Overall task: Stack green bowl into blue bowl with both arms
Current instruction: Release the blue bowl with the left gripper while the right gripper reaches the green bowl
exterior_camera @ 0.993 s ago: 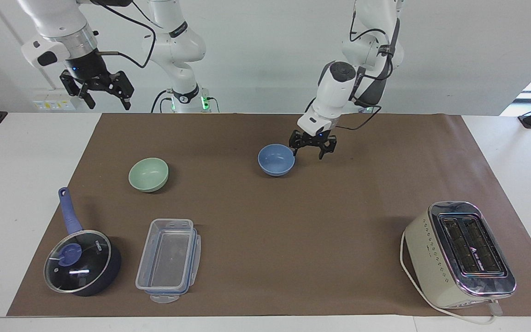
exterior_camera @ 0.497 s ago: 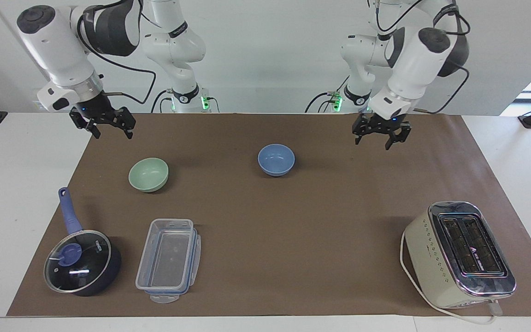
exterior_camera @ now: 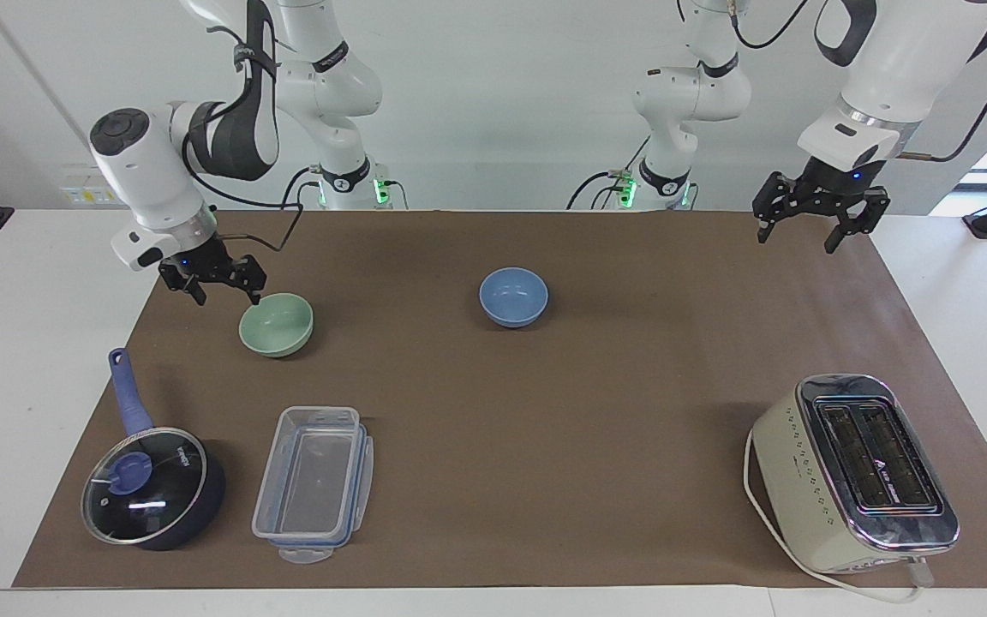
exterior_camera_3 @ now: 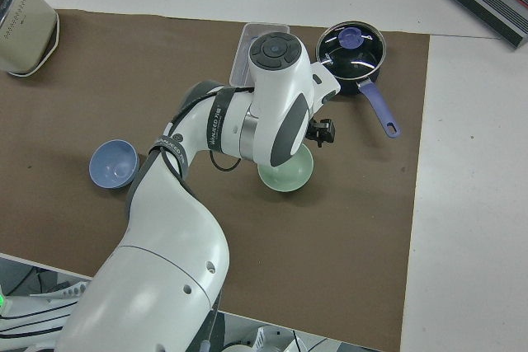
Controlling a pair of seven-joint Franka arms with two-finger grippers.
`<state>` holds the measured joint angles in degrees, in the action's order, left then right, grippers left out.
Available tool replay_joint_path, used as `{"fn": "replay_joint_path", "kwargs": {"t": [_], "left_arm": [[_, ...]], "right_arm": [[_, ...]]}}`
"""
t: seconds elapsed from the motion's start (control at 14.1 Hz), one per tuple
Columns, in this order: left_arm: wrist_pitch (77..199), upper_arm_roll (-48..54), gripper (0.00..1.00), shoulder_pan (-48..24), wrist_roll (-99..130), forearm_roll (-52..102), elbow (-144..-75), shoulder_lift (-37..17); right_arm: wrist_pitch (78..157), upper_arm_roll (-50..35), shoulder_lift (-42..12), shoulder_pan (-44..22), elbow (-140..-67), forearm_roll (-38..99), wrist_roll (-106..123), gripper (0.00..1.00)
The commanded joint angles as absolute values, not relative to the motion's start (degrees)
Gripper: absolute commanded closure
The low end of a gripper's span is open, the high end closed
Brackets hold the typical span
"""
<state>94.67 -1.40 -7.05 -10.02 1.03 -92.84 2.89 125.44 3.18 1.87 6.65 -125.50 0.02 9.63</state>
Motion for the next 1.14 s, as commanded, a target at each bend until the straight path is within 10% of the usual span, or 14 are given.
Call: {"fn": "replay_joint_path", "kwargs": {"t": [0.0,0.64,0.99,1.06], "left_arm": [[88.17,-0.70,0.00,-6.33,-10.37,0.35,-85.09,-1.49],[85.61,-0.70,0.00,-6.33,-6.42,0.00,-86.13,-0.44],[85.52,-0.70,0.00,-6.33,-6.33,0.00,-87.10,0.09],[85.52,-0.70,0.00,-6.33,-6.33,0.00,-87.10,0.09]], "right_arm": [[130.59,2.99,0.45,7.99,-128.58,0.70,12.56,0.00],[137.64,2.99,-1.76,9.58,-134.38,0.79,13.18,0.00],[137.20,2.99,-1.84,9.14,-134.38,0.79,12.92,1.00],[137.20,2.99,-1.85,9.31,-134.30,0.79,13.18,1.00]]}}
